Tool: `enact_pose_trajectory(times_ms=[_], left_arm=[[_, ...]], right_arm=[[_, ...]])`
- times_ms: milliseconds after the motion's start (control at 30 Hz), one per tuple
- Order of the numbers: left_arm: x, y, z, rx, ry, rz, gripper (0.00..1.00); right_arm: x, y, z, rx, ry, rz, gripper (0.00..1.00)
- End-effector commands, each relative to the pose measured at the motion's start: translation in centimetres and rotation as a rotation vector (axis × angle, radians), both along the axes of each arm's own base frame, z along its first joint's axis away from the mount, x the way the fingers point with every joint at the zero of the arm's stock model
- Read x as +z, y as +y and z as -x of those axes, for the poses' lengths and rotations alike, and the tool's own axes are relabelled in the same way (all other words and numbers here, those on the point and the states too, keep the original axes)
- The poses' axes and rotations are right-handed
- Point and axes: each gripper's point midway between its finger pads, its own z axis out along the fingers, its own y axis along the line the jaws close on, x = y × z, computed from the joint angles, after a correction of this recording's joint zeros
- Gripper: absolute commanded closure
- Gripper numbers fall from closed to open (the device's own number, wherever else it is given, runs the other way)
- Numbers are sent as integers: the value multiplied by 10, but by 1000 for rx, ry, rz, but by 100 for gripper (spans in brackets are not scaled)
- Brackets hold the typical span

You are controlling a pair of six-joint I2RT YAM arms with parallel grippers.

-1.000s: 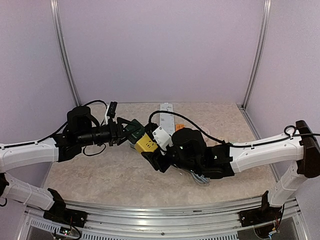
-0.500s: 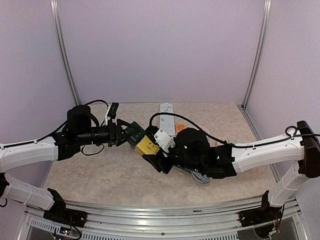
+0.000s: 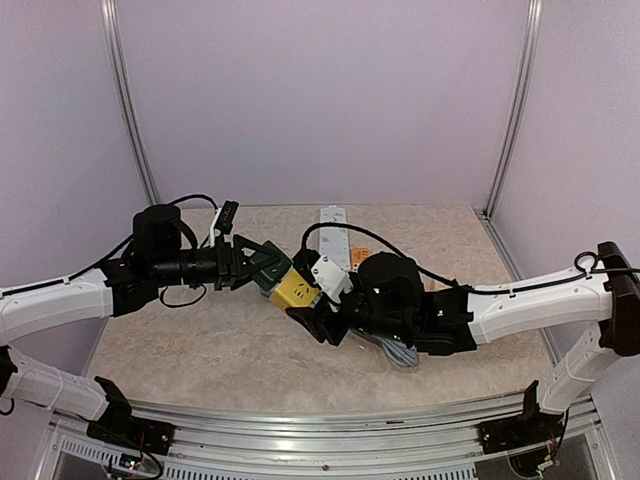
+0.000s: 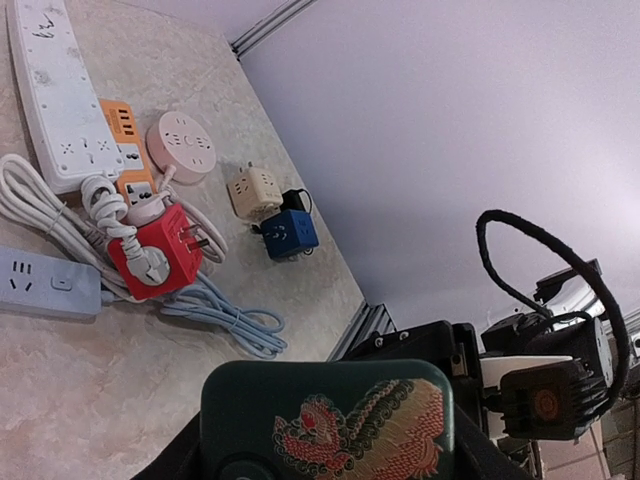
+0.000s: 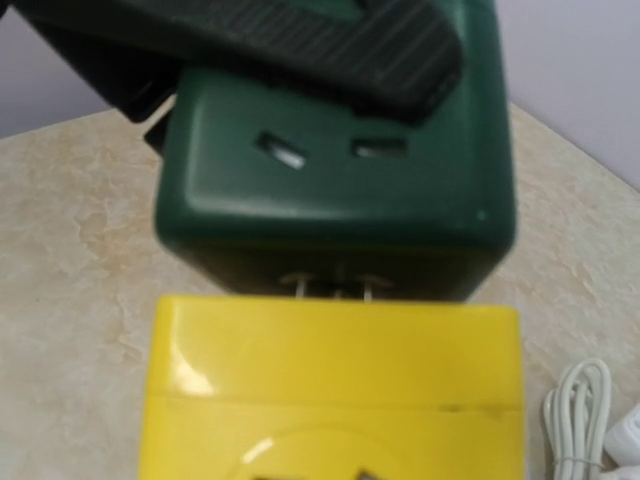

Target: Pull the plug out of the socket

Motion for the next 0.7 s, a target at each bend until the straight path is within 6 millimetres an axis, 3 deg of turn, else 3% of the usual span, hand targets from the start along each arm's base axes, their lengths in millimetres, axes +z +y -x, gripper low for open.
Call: enact_pose_trajectory(times_ms=[0,200,433,667], left_arm=[[5,30,-29,192,-68,-40,74],[-2,40,-35,253,-41,-58,74],[-3,42,-35,224,-33,-59,74],[-3,39,-35,194,-33,-69,74]], right_arm=[[26,-10,-19,-157,30,-61,100],[11,-13,-34,-276,83,14,100],[6,-10,-23,-191,67,14,100],[15,-13,-11,-115,33,-20,100]])
